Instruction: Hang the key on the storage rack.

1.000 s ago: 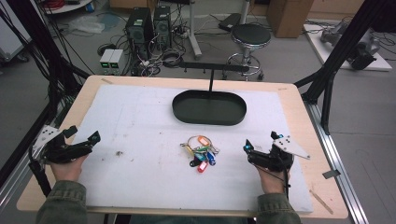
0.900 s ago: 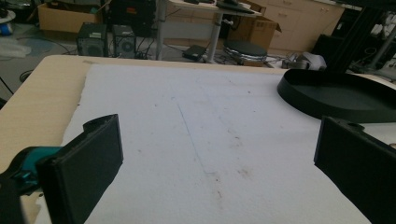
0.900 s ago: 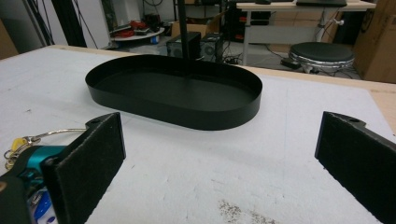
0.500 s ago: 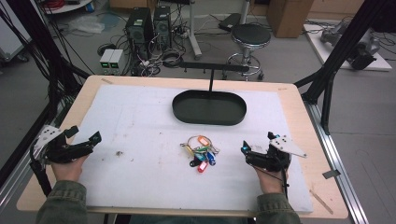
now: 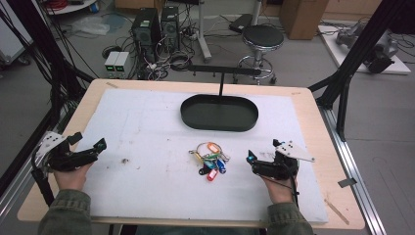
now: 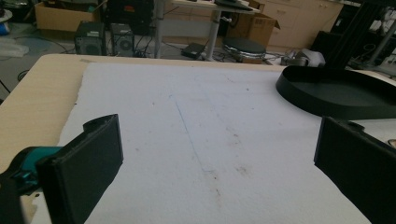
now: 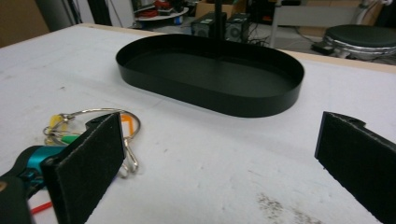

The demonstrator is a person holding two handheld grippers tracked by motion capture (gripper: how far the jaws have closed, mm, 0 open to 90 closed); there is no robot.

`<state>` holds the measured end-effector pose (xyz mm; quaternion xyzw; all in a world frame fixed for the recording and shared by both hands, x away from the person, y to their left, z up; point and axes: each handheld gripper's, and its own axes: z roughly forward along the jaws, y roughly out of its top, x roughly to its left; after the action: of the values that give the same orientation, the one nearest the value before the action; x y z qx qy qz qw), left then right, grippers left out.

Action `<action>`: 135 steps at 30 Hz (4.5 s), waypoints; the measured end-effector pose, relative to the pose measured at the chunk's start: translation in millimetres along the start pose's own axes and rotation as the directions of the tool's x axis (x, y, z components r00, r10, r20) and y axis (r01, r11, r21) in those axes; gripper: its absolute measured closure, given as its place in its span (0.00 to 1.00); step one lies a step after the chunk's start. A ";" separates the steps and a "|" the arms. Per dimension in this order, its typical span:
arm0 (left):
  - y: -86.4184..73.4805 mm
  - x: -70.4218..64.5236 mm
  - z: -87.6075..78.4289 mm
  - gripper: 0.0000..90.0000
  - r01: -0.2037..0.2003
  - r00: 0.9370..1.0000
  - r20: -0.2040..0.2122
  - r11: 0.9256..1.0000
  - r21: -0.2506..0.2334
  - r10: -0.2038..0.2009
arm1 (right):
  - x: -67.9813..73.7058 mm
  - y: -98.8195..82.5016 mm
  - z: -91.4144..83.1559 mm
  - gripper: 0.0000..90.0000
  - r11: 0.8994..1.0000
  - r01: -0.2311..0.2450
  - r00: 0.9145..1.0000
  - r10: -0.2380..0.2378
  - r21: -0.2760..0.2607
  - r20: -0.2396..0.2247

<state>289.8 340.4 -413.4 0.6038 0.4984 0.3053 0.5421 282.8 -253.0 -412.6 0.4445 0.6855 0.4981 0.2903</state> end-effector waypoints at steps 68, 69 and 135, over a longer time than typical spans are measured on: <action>-1.8 -0.9 0.3 0.02 -0.009 1.000 0.012 1.000 0.027 0.009 | 67.5 25.5 74.6 0.01 0.928 0.203 0.944 -0.101 0.312 -0.314; -1.9 -1.0 0.4 0.02 -0.008 1.000 0.010 1.000 0.027 0.008 | 67.5 25.5 74.6 0.01 0.928 0.203 0.944 -0.101 0.312 -0.314; -1.2 0.0 0.0 0.02 -0.002 0.999 -0.035 0.999 0.040 0.004 | 108.8 38.2 125.7 0.73 0.705 0.488 0.831 -0.195 0.515 -0.521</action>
<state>289.5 340.3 -414.4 0.6099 0.5129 0.3064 0.5206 353.3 -97.7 -413.9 0.2558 0.9294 0.2602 0.0563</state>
